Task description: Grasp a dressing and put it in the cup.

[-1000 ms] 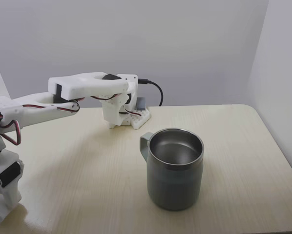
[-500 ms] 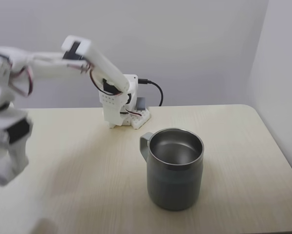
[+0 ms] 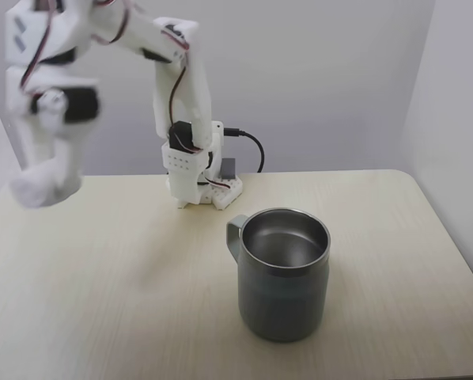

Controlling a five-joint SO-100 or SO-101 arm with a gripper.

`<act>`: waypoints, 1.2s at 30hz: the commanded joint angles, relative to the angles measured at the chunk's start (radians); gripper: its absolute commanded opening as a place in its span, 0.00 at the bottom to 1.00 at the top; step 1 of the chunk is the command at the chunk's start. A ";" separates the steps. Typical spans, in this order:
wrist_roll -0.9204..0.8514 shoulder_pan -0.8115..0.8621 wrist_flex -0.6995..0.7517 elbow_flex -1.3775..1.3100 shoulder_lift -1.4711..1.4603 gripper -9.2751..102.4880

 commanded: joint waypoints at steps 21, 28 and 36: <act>0.772 -0.841 -0.127 -0.499 -0.462 0.08; 0.933 -0.854 -0.325 -0.630 -0.491 0.08; 1.000 -0.881 -0.442 -0.730 -0.480 0.08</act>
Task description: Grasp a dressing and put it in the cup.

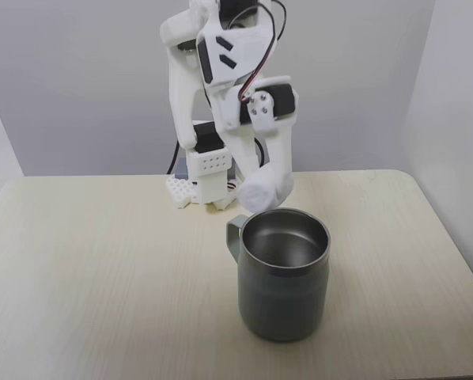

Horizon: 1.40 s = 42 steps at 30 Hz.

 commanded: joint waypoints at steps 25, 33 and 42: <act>0.087 -0.025 -0.146 -0.184 -0.097 0.26; 0.081 -0.032 -0.141 -0.190 -0.094 0.28; 0.110 -0.072 -0.140 -0.179 -0.110 0.27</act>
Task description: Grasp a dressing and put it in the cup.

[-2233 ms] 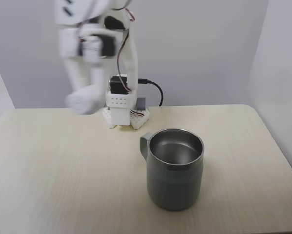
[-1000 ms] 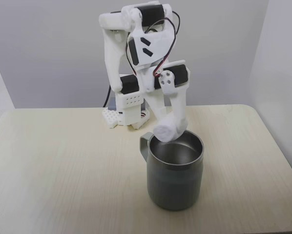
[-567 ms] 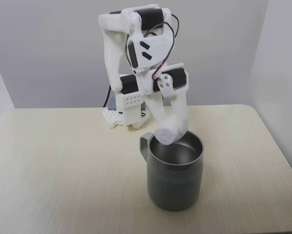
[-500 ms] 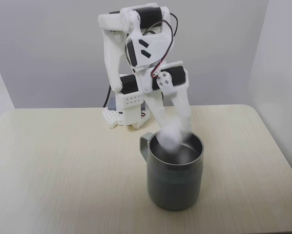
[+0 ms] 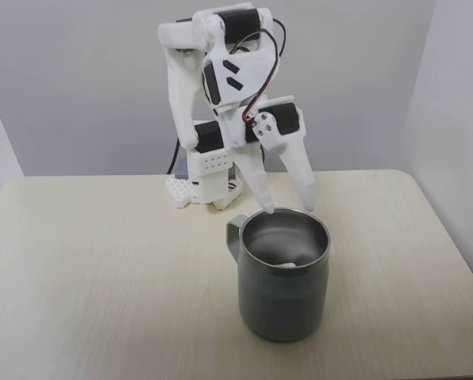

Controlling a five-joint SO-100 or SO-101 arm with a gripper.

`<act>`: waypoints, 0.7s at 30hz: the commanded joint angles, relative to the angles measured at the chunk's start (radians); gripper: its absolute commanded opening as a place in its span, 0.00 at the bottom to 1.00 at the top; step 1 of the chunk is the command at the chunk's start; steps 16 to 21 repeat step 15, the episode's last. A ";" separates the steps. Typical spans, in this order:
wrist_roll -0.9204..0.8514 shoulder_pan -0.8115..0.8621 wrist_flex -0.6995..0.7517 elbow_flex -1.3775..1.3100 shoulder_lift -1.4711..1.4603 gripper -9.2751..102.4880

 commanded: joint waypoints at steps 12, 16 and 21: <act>0.089 -0.112 -0.008 0.041 0.008 0.27; 0.084 -0.104 -0.006 0.040 0.011 0.27; 0.084 -0.104 -0.006 0.040 0.011 0.27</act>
